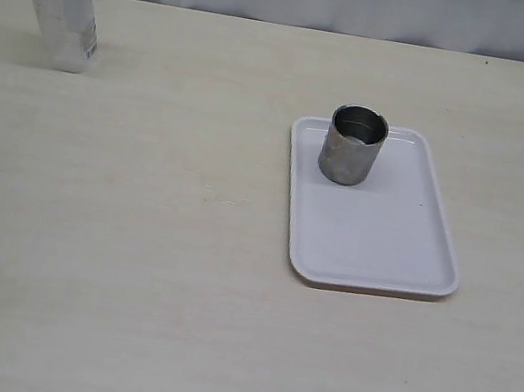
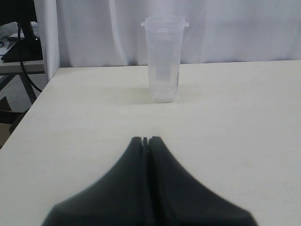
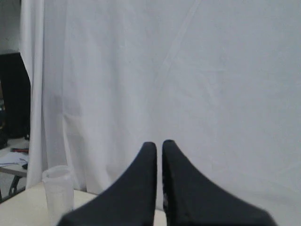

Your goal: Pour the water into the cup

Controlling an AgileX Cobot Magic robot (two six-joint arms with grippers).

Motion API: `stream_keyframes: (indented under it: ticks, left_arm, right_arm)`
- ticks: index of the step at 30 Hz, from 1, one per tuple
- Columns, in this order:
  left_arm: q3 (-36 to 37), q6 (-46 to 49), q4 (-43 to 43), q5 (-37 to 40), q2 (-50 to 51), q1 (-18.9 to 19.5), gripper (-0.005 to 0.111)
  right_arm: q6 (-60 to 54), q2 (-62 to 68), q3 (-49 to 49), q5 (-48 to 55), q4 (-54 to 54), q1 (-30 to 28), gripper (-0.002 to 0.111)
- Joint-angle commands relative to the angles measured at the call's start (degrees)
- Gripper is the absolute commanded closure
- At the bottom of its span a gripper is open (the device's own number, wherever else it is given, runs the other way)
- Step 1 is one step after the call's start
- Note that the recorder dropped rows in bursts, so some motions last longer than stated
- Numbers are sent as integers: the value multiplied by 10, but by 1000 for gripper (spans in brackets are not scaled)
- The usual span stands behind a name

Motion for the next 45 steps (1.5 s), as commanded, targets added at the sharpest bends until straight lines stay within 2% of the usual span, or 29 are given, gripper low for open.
stream_keyframes:
  ticks: [1,14,31,34,40,45]
  left_arm:
    - [1,-2,-1,-4,-1,0,107]
    - [1,-2,-1,-4,-1,0,107]
    - [1,-2,-1,-4,-1,0,107]
    - [1,-2,-1,-4,-1,0,107]
    - [1,-2,-1,-4,-1,0,107]
    - [1,-2,-1,-4,-1,0,107]
  right_arm:
    - [16,-57,6,-6,4,0,104]
    - [16,-155,6,-6,4,0,104]
    - [16,-174,18,0,4,15,104]
    - [14,-185,33,8,34,15,104]
    - [-77,-192,77,41,93,15,104]
    - [-257,-201,127,44,197,15,104]
